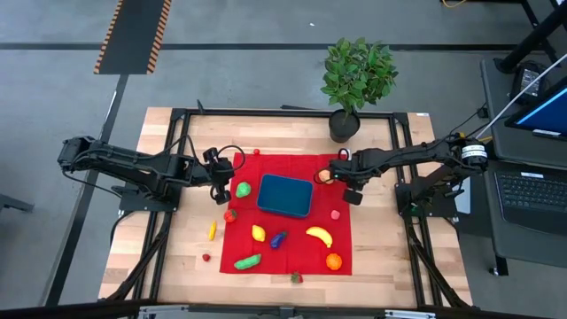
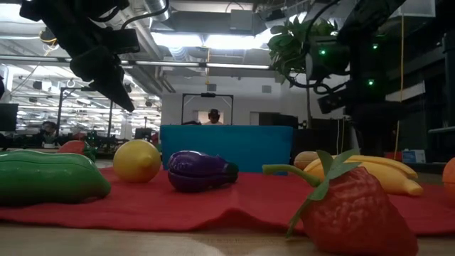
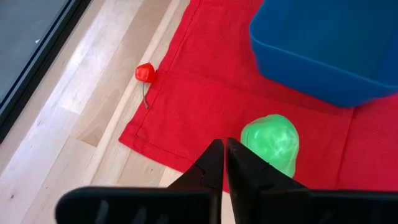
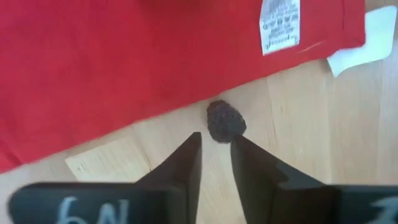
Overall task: Pick and placing Produce into tupperware
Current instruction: Put the blackberry into the blue bin
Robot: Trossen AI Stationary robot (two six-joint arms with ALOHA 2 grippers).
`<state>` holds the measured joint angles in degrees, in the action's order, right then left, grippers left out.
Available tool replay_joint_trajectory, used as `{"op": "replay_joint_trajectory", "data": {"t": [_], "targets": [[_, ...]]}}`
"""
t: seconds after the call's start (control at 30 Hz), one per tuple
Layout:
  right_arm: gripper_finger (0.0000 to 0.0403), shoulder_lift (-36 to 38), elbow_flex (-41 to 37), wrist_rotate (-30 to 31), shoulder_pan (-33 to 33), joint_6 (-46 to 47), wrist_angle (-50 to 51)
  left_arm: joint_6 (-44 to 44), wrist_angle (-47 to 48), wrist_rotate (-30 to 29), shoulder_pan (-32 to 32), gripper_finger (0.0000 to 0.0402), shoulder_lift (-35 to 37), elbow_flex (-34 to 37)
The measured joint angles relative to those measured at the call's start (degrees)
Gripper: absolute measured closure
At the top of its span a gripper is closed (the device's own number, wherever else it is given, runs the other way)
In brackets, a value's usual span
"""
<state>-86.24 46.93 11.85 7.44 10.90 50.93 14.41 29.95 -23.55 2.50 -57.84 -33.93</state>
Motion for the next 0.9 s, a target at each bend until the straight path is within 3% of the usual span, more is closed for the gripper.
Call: {"op": "replay_joint_trajectory", "data": {"t": [0.17,0.33,0.9], "targets": [[0.0253,0.0,0.0,2.4,0.0,-0.8,0.6,0.0,0.0,0.0,0.0,0.0373,0.0,0.0],[0.0227,0.0,0.0,2.5,0.0,-2.1,0.4,0.0,0.0,0.0,0.0,0.0361,0.0,0.0],[0.0221,0.0,-4.1,1.6,1.1,-4.1,-5.3,0.0,0.0,-0.5,0.0,0.0339,0.0,0.0]]}}
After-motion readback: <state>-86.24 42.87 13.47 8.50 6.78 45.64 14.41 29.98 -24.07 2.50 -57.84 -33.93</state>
